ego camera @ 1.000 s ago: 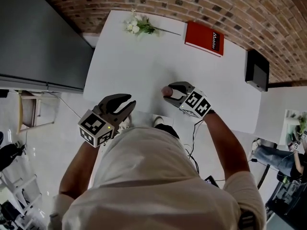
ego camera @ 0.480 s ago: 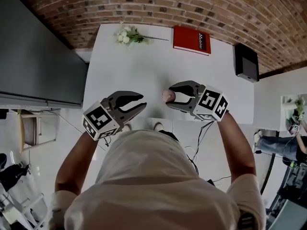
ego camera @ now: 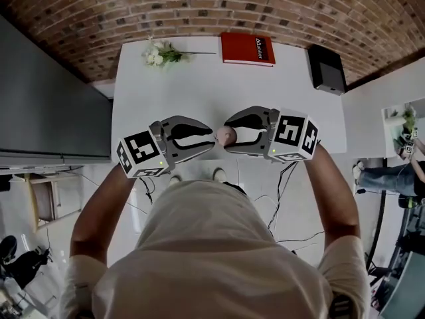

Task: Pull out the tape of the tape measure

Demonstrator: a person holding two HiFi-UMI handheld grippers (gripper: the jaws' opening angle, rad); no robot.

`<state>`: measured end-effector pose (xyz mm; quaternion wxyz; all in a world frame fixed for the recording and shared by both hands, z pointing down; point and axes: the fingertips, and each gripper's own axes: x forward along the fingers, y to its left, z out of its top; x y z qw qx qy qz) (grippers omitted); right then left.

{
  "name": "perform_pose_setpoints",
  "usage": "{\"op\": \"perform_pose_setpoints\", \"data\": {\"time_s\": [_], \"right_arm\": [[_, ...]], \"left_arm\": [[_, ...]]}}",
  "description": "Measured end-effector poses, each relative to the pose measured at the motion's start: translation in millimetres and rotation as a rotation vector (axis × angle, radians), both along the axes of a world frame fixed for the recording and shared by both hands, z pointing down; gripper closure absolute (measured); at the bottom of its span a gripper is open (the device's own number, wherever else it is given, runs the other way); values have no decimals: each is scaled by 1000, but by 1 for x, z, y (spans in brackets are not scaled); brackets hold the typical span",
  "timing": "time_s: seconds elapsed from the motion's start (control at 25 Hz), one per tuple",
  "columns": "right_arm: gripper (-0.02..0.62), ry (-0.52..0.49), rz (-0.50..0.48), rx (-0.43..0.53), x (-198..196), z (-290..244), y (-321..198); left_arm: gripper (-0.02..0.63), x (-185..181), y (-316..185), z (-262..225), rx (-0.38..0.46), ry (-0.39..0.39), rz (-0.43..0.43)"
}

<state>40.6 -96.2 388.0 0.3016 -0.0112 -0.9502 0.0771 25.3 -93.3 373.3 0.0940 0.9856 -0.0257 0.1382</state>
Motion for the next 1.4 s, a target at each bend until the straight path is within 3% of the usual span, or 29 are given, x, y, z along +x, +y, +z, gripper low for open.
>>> {"op": "perform_pose_setpoints", "data": {"time_s": [0.36,0.76,1.4], "right_arm": [[377,3,13,-5,5,-1,10],[377,-1,54,-11,5,0,6],[377,-2,145,-40,12,6,-9]], "left_arm": [[525,14,9,2,4,-10,79],[604,8,7,4,20,-31,51],[609,-11,-1,5,-29,-33,-1]]}}
